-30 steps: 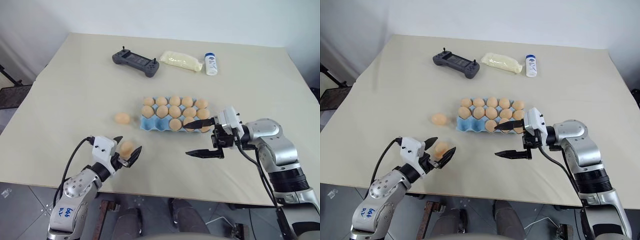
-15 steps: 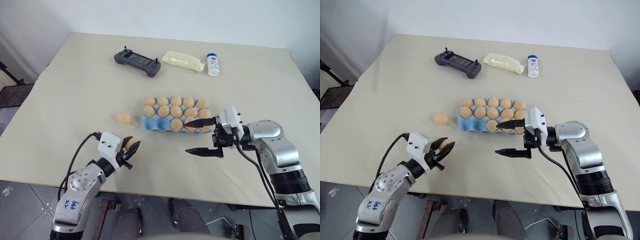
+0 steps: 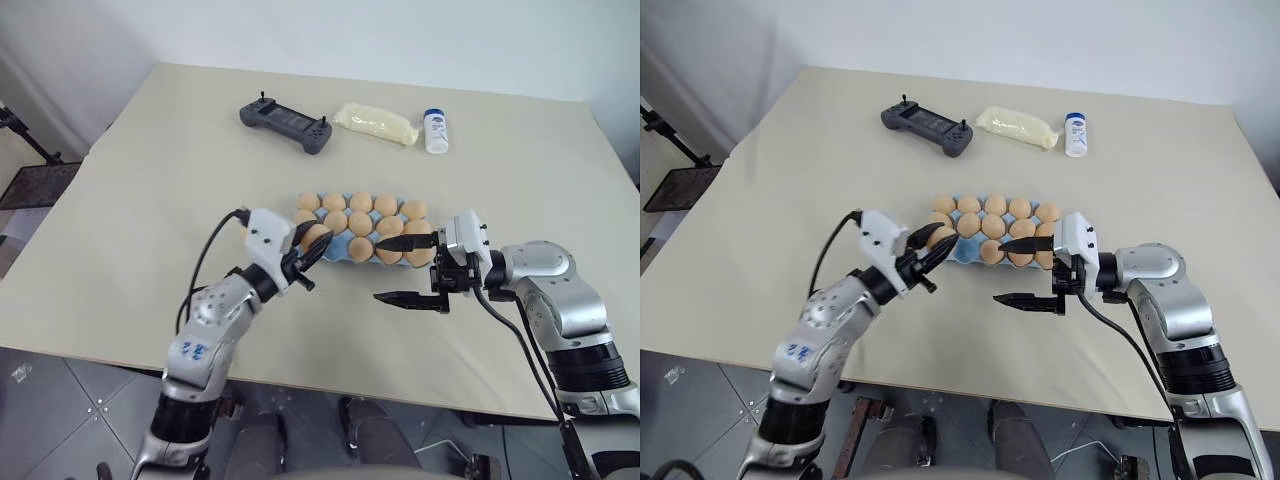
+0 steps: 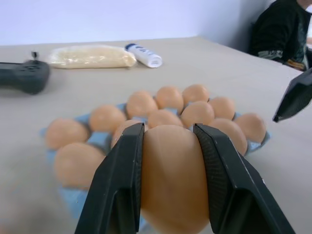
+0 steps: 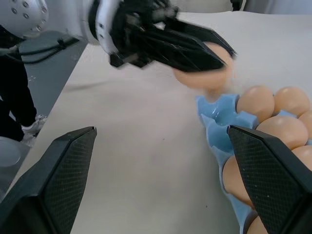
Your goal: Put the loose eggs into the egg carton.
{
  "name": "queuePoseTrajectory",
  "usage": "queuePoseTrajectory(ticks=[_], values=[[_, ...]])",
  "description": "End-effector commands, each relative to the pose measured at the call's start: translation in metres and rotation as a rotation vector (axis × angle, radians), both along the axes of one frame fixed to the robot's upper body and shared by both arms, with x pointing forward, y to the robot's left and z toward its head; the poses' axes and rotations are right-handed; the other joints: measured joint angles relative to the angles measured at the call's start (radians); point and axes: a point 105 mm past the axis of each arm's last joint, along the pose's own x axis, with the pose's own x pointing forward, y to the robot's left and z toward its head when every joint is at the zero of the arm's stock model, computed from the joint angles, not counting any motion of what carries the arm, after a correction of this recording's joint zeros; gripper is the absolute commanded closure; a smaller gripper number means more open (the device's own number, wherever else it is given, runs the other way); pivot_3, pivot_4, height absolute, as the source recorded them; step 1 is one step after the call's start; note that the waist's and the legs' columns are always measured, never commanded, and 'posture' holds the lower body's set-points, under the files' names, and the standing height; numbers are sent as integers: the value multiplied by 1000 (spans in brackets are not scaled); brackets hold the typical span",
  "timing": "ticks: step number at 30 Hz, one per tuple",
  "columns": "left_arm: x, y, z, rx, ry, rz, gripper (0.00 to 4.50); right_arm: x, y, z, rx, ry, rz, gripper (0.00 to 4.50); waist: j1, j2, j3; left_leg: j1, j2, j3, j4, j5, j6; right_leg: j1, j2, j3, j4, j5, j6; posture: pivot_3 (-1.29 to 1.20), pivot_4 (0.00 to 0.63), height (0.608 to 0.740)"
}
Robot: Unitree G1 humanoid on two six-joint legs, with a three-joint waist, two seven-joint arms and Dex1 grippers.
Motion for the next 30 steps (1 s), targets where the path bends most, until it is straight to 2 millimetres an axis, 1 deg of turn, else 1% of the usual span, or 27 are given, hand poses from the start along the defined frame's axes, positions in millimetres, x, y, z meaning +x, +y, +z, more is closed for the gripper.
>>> queuePoseTrajectory(ticks=[1, 5, 8, 10, 11, 14, 16, 18, 21, 25, 27, 30], values=[[10, -4, 4, -2, -42, 6, 3161, -2, -4, 10, 27, -51, -20, 0, -1, 0, 0, 0, 0, 0, 0, 0, 0, 0, 0, 0, 0, 0, 0, 0, 150, 740], [20, -6, 1, 3, -48, 9, 3161, -2, -8, 10, 29, -52, -42, 0, -2, 0, 0, 0, 1, 0, -1, 0, 0, -1, 1, 0, 1, 0, 0, 0, 150, 740], [23, -15, 3, -1, -66, -32, 3161, -2, -8, 9, 29, -52, -48, 0, 2, 0, 0, 0, 0, 0, 1, 0, 0, -1, 1, 0, 1, 0, 0, 0, 150, 740], [27, -18, 1, 9, -60, -40, 2507, -1, -7, 9, 29, -52, -49, 0, 4, 0, 0, -1, 0, 0, 2, 0, 0, 0, 0, 0, 1, 0, 1, 0, 150, 740], [28, -20, 1, 11, -60, -47, 2356, -1, -7, 9, 30, -52, -50, 0, 4, 0, 0, -1, 0, 0, 2, 0, 0, 0, 0, 0, 1, 1, 1, 0, 150, 740], [26, -22, 3, 8, -62, -70, 1334, 0, -6, 9, 31, -55, -53, 0, 5, 0, 0, -1, 0, 0, 2, 0, 0, 0, 0, 0, 1, 1, 2, 0, 150, 740], [22, -19, 6, -6, -66, -71, 681, 1, -7, 9, 30, -55, -56, 0, 6, 0, 0, -1, 0, 0, 2, 0, 0, 0, 0, 0, 1, 1, 2, 0, 150, 740], [16, -9, 10, -8, -70, -44, 44, 1, -9, 8, 29, -53, -60, 0, 5, 0, 0, -1, 0, 0, 2, 0, 0, 0, 0, 0, 1, 1, 2, 0, 150, 740], [8, 4, 12, -2, -65, -12, 14, 1, -10, 6, 28, -48, -60, 0, 5, 0, 0, -1, 1, 0, 1, 0, 0, 0, 0, 0, 1, 1, 2, 0, 150, 740], [-12, 34, 6, 25, -35, 28, 14, 4, -9, 3, 29, -42, -50, 0, 0, 0, 0, 0, 1, 0, 1, 0, 0, 0, 0, 1, 2, 1, 1, 0, 150, 740], [-20, 54, 0, 29, -4, 77, 14, 5, -9, 3, 31, -41, -46, 0, -2, 1, 0, 0, 1, -1, 1, 0, 0, 0, 0, 0, 2, 1, 1, 0, 150, 740], [-29, 79, -6, 39, 36, 140, 14, 6, -8, 2, 31, -40, -41, 0, -4, 1, 0, 0, 1, -1, 1, 0, 0, 0, -1, 0, 2, 1, 1, 0, 150, 740]])
